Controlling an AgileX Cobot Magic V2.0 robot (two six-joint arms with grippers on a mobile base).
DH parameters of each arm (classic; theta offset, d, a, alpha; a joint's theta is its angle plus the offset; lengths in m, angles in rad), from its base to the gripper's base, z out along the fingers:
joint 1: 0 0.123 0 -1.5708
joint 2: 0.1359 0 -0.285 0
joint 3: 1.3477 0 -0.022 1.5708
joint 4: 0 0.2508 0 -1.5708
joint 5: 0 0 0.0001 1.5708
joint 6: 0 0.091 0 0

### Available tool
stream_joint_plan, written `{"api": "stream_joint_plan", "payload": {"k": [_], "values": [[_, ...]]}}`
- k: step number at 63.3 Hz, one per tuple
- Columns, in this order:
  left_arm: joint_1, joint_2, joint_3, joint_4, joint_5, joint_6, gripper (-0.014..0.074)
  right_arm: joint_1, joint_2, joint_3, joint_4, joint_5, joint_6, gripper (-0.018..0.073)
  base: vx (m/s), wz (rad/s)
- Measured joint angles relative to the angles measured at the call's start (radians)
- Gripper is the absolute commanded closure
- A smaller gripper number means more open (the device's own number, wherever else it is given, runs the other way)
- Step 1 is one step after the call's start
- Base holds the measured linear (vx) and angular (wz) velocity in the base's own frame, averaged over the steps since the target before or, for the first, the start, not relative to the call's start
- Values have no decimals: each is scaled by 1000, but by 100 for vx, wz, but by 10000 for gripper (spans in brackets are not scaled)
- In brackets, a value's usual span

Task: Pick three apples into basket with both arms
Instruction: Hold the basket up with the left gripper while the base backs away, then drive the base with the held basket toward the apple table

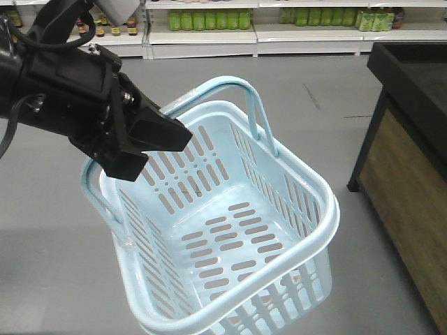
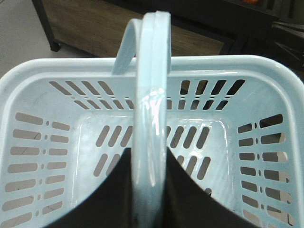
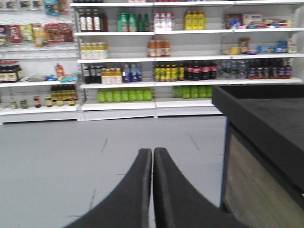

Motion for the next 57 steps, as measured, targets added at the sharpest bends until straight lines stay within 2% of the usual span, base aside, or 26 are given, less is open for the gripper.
{"api": "stream_joint_plan", "payload": {"k": [36, 57], "values": [[0, 0, 0, 0, 1, 0, 603, 0, 0, 0, 0, 0, 0, 564, 9, 32], [0, 0, 0, 0, 1, 0, 603, 0, 0, 0, 0, 0, 0, 564, 14, 16]]}}
